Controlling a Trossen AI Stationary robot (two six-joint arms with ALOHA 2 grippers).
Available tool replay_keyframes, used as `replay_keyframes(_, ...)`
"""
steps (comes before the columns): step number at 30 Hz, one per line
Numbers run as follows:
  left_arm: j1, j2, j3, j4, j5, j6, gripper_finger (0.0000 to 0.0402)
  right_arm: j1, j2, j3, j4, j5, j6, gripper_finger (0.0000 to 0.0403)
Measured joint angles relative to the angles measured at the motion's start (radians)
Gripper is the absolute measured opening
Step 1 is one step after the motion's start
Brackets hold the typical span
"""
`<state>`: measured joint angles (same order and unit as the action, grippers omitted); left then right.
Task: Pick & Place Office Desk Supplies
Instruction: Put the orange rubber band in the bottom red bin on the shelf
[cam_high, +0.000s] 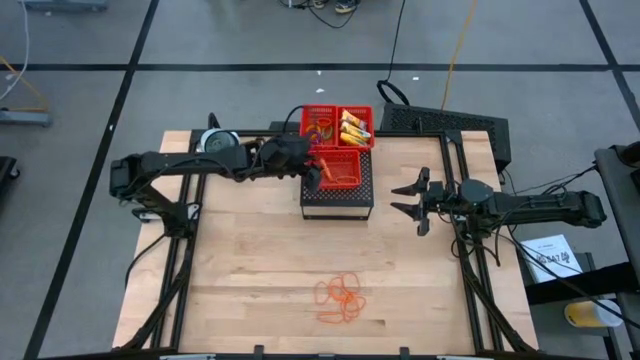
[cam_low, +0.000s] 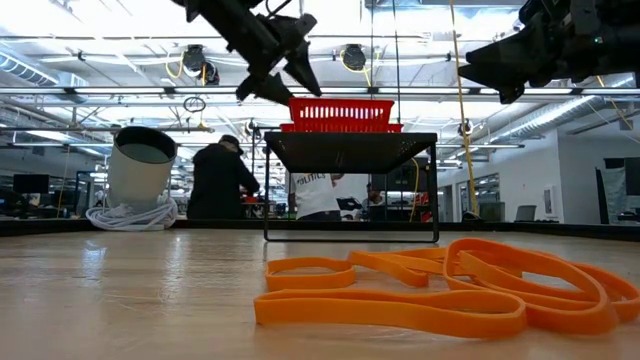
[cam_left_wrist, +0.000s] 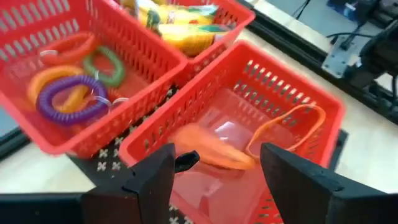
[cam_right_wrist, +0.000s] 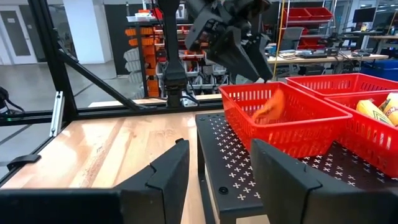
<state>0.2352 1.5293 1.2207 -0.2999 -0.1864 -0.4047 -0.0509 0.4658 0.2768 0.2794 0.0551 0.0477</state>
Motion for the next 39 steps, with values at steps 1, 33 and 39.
replay_keyframes(1, -0.001, 0.005, 0.022, -0.015, 0.003, 0.005, 0.0243, 0.0, 0.001, 0.0, 0.0, 0.0, -0.003, 0.016)
replay_keyframes(33, -0.558, 0.103, -0.181, 0.046, 0.136, 0.219, 0.0243, 0.0, 0.024, 0.0, 0.006, -0.001, -0.009, 0.016)
replay_keyframes(39, -0.617, 0.247, -0.199, 0.222, 0.129, 0.219, 0.0243, 0.0, 0.037, 0.001, 0.022, -0.002, -0.007, 0.016)
